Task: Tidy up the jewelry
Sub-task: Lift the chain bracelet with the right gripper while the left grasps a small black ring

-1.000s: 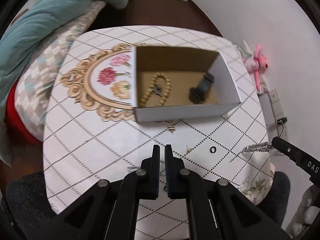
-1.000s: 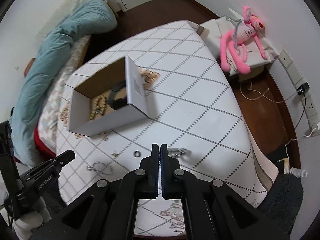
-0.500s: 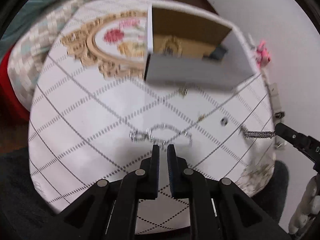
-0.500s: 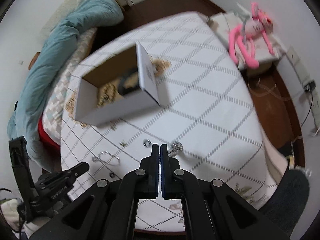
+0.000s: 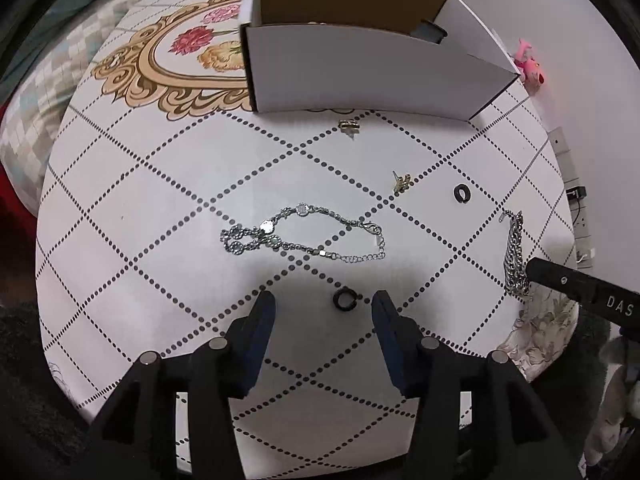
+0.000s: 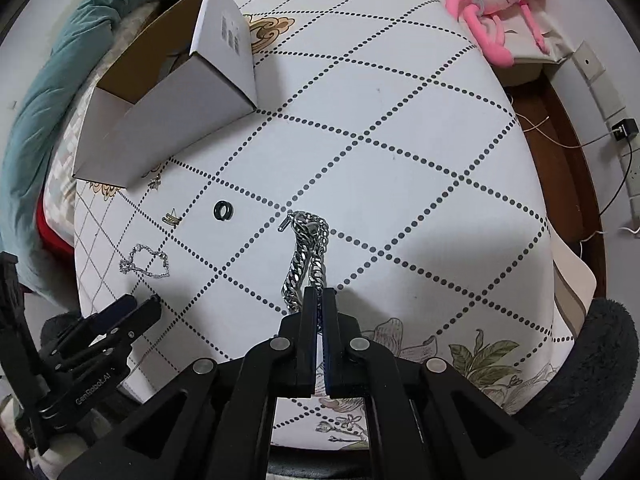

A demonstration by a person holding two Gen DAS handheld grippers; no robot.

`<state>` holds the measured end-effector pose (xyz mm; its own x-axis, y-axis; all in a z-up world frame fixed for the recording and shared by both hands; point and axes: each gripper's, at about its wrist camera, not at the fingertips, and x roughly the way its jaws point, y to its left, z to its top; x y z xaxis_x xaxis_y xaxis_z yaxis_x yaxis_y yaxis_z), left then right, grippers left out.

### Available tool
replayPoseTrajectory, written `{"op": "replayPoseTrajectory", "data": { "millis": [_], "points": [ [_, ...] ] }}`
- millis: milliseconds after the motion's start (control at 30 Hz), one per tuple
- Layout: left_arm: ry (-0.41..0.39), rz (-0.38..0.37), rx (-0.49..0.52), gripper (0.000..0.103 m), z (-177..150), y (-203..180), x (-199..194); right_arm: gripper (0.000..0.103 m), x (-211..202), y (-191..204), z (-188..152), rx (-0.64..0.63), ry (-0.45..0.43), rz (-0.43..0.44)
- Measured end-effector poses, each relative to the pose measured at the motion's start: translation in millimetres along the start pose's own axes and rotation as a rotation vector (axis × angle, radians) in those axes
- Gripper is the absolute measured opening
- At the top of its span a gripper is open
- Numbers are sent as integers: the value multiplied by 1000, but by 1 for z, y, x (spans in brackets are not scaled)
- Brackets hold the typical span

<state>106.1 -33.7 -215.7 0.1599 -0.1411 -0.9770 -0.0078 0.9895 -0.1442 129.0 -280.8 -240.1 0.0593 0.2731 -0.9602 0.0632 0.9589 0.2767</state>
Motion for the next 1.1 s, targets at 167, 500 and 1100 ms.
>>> {"op": "replayPoseTrajectory", "data": {
  "millis": [167,500,1100],
  "points": [
    [-11,15,-3,47,-3,-3,-3,50,-5,-2,3,6,-45,3],
    [-1,35,-16,47,-16,6,-7,9,10,35,18,-85,-107,-133],
    [-40,109,140,9,-13,-45,9,8,4,11,12,-19,-89,-117]
  ]
}}
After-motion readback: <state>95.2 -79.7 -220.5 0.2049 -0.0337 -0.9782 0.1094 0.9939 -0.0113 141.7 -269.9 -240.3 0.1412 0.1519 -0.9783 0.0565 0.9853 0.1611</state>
